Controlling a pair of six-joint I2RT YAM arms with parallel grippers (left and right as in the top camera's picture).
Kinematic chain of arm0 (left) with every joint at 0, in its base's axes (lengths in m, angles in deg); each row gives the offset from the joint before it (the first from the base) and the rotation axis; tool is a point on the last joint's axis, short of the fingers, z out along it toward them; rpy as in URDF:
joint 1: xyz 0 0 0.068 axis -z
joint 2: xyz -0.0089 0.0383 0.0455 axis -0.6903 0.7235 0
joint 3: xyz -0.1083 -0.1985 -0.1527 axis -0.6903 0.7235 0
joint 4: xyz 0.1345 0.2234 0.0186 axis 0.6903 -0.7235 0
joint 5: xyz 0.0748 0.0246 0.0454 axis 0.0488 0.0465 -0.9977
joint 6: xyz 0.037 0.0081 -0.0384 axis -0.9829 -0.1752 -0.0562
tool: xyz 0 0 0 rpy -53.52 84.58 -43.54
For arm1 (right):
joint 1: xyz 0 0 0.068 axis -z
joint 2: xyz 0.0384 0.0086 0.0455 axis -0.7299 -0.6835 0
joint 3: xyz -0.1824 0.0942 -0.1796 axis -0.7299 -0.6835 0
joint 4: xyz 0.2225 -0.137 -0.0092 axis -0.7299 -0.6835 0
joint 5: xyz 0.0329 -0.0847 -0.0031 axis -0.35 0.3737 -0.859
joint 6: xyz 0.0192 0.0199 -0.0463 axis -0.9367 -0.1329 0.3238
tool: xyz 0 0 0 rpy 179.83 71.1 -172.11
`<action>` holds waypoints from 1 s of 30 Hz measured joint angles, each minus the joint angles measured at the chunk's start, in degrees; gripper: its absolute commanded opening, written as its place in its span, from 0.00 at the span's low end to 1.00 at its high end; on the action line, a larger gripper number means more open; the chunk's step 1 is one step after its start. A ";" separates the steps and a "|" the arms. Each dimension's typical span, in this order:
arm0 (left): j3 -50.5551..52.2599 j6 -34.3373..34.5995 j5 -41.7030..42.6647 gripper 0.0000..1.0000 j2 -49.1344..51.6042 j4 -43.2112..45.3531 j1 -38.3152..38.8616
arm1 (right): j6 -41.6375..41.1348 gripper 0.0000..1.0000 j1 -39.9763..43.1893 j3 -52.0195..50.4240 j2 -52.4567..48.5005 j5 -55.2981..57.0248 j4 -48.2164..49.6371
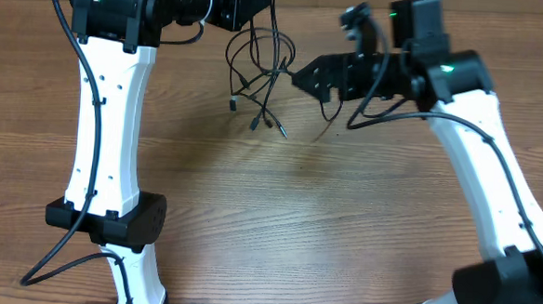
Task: Untangle cables
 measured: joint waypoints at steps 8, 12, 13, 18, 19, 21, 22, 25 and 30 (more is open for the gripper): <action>0.00 -3.10 2.38 0.04 -0.02 -3.04 0.00 | 17.16 0.79 -0.33 -0.24 -7.34 1.25 3.10; 0.00 -3.67 4.02 0.04 0.00 -2.95 -0.35 | 23.74 0.71 -0.57 -0.26 -9.11 -1.42 2.38; 0.00 -3.76 4.87 0.04 0.00 -2.95 -0.57 | 24.68 0.62 -0.72 -0.26 -9.46 -1.73 2.38; 0.00 -3.89 8.15 0.04 0.00 -3.15 -3.45 | 27.30 0.04 -1.57 -0.26 -12.11 -2.80 1.68; 0.00 -3.89 8.33 0.04 -0.02 -3.28 -4.31 | 27.10 0.04 -1.62 -0.28 -12.22 -2.89 1.60; 0.00 -3.87 7.98 0.04 0.00 -3.61 -6.12 | 25.38 0.04 -1.51 -0.31 -12.31 -3.06 1.18; 0.00 -3.87 7.04 0.04 -0.02 -3.72 -7.08 | 24.04 0.04 -1.33 -0.28 -12.22 -3.32 0.85; 0.00 -3.56 1.88 0.04 0.00 -4.50 -8.98 | 19.19 0.04 0.09 -0.09 -11.96 -3.56 -1.51; 0.00 -1.22 -11.80 0.04 0.00 -5.31 -9.88 | 5.79 0.04 7.67 0.42 -9.40 2.95 -5.79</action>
